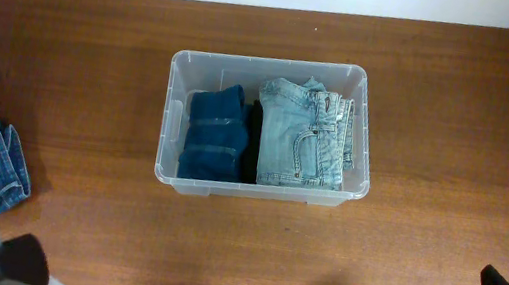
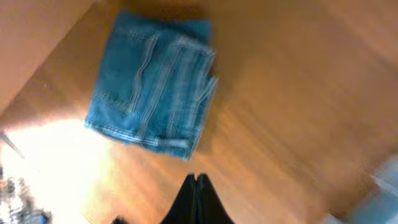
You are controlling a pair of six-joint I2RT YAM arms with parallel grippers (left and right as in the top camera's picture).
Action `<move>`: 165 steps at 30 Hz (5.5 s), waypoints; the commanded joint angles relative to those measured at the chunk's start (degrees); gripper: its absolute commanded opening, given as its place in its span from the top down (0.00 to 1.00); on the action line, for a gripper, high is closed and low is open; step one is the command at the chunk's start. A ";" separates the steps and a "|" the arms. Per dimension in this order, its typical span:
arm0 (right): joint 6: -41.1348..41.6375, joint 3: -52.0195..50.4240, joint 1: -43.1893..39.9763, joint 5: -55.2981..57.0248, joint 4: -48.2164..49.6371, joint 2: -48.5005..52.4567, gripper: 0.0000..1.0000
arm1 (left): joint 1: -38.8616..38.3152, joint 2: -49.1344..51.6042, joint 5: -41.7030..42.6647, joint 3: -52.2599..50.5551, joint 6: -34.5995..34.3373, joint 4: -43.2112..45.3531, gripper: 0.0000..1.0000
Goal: Pack container
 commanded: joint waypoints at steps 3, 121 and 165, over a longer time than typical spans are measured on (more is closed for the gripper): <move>0.22 0.02 0.04 0.92 -0.33 -0.22 0.01 | 11.78 2.03 -1.18 -16.94 -4.83 8.87 1.00; 0.22 0.02 0.04 0.92 -0.33 -0.22 0.01 | -12.39 15.78 8.44 -42.88 6.67 57.96 1.00; 0.22 0.02 0.04 0.92 -0.33 -0.22 0.01 | 6.14 -4.96 10.19 -40.30 -0.02 34.14 0.25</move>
